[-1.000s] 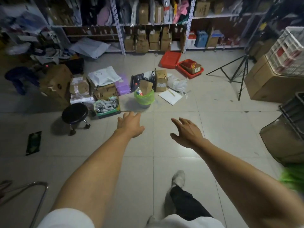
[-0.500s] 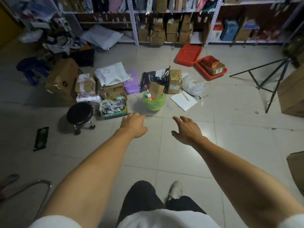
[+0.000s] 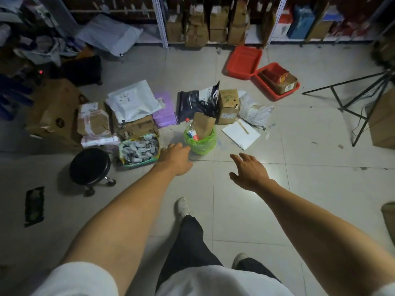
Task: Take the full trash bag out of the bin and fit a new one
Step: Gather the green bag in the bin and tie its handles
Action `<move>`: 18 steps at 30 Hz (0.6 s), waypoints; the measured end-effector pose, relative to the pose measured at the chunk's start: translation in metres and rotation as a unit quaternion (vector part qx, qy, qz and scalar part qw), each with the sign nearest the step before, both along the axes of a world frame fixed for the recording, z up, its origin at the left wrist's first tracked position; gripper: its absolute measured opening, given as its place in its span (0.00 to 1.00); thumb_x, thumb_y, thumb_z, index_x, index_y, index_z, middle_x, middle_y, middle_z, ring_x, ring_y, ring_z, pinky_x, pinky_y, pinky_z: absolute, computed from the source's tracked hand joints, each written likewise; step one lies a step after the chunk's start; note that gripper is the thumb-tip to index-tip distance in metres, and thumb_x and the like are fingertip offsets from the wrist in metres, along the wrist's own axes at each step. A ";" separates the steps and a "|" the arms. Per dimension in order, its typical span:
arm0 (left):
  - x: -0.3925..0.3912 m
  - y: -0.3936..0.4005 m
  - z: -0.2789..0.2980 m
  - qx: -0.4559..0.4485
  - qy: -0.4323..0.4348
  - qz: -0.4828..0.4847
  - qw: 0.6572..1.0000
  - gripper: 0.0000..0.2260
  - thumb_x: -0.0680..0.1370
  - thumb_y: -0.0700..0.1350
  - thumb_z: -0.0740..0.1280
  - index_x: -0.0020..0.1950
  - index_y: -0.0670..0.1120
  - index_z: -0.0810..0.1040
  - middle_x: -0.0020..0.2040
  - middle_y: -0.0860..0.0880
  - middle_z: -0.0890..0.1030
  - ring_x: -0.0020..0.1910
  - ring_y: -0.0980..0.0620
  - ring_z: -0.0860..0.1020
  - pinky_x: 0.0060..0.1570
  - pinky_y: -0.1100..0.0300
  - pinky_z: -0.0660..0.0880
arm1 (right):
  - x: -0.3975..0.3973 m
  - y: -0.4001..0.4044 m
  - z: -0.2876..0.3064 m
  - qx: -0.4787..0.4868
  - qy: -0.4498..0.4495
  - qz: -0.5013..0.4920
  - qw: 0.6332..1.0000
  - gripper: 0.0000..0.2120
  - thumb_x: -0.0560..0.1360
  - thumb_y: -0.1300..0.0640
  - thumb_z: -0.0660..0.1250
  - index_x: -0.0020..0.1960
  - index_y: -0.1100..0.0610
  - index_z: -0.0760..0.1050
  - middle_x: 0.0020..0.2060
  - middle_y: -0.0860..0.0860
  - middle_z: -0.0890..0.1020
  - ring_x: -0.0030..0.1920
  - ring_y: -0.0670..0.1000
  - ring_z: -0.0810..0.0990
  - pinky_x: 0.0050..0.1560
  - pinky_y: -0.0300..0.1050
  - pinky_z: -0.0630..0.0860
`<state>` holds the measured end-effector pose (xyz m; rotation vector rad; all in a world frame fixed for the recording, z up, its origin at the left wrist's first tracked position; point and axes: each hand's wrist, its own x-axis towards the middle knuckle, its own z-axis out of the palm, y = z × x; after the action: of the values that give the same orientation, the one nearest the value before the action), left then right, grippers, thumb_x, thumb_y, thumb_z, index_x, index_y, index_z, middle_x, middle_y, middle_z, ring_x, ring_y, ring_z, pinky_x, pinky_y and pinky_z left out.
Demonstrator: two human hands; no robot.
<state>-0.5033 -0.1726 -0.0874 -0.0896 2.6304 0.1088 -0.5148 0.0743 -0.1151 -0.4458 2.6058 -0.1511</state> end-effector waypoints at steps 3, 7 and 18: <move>-0.043 -0.033 -0.010 0.006 -0.010 -0.028 1.000 0.23 0.76 0.53 0.62 0.70 0.47 0.69 0.67 0.43 0.70 0.68 0.39 0.68 0.64 0.44 0.69 | -0.034 -0.029 -0.005 0.009 -0.010 -0.011 1.000 0.33 0.76 0.43 0.62 0.77 0.50 0.56 0.75 0.57 0.63 0.74 0.60 0.62 0.71 0.54 0.65; -0.093 -0.063 -0.031 -0.001 -0.020 -0.036 0.999 0.23 0.76 0.52 0.62 0.71 0.47 0.69 0.67 0.43 0.71 0.68 0.40 0.68 0.63 0.44 0.69 | -0.077 -0.059 -0.022 0.007 -0.014 -0.023 1.000 0.33 0.76 0.43 0.63 0.77 0.50 0.57 0.75 0.57 0.65 0.74 0.60 0.63 0.70 0.54 0.66; -0.195 -0.083 -0.150 0.026 -0.044 0.016 0.999 0.23 0.76 0.53 0.63 0.70 0.48 0.69 0.67 0.44 0.71 0.67 0.40 0.69 0.64 0.46 0.70 | -0.197 -0.082 -0.137 0.015 -0.055 -0.016 0.998 0.33 0.76 0.43 0.62 0.77 0.50 0.56 0.76 0.58 0.63 0.75 0.60 0.62 0.70 0.54 0.66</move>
<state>-0.6981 -0.2561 -0.2376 -0.1161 2.5374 0.1798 -0.7121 -0.0073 -0.2522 -0.3750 2.5043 -0.1419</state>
